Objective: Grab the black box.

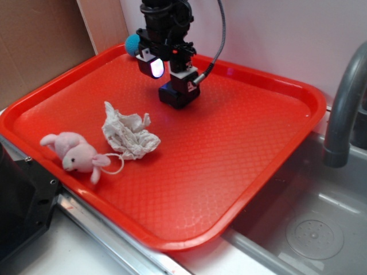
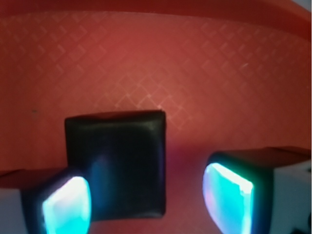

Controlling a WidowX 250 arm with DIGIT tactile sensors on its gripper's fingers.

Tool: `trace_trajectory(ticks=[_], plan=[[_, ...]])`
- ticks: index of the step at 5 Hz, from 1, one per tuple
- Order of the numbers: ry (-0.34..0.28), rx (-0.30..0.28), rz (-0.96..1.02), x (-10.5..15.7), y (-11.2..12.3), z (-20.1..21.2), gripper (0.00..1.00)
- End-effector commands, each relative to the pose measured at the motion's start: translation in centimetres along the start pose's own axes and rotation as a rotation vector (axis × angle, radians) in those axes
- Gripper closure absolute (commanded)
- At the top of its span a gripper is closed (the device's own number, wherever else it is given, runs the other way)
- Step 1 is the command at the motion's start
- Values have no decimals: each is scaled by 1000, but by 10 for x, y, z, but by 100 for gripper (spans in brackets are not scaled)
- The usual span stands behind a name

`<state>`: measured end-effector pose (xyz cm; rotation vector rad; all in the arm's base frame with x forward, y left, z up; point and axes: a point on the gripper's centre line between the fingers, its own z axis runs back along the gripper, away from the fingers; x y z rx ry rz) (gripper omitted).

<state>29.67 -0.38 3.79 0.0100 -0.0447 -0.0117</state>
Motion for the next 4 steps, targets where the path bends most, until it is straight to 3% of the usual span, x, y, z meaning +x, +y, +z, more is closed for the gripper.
trace_trajectory(ticks=[1, 2, 3, 4], plan=[[21, -40, -73, 1, -28, -18, 0], [14, -28, -100, -3, -40, -14, 0], [15, -30, -72, -5, -40, -10, 100], [-71, -23, -20, -4, -25, 15, 100]])
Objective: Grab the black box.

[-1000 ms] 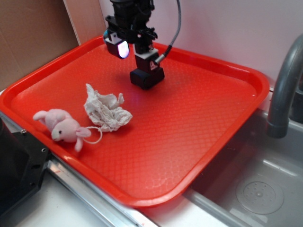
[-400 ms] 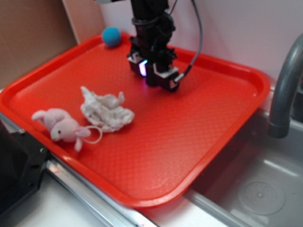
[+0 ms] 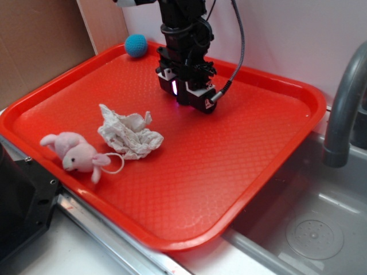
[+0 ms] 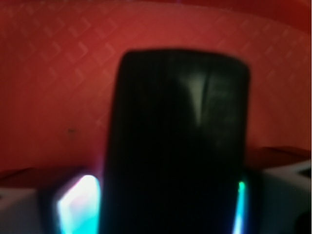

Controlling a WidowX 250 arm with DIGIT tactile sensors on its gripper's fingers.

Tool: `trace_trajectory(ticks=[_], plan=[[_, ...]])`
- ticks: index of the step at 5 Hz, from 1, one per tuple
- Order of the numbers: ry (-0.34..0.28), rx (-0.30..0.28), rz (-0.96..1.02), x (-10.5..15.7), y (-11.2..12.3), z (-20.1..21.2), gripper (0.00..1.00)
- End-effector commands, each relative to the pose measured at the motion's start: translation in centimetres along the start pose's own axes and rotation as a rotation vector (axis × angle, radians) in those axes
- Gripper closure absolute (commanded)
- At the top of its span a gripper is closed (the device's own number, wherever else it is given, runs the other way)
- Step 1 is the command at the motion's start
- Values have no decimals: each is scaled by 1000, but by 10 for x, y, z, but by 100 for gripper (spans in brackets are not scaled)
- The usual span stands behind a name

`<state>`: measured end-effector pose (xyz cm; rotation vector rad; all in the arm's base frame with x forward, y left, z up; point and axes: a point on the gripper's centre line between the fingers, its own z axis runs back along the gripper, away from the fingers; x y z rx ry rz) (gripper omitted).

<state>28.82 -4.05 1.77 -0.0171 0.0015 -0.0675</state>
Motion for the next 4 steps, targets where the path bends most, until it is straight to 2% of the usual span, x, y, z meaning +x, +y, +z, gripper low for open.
trace_trajectory(ticks=[1, 2, 3, 4], plan=[[-246, -34, 35, -2, 17, 77, 100], [-303, -57, 37, -32, 15, 127, 100], [-195, -120, 64, -65, 34, 180, 100], [-137, -128, 114, -54, 35, 187, 100]])
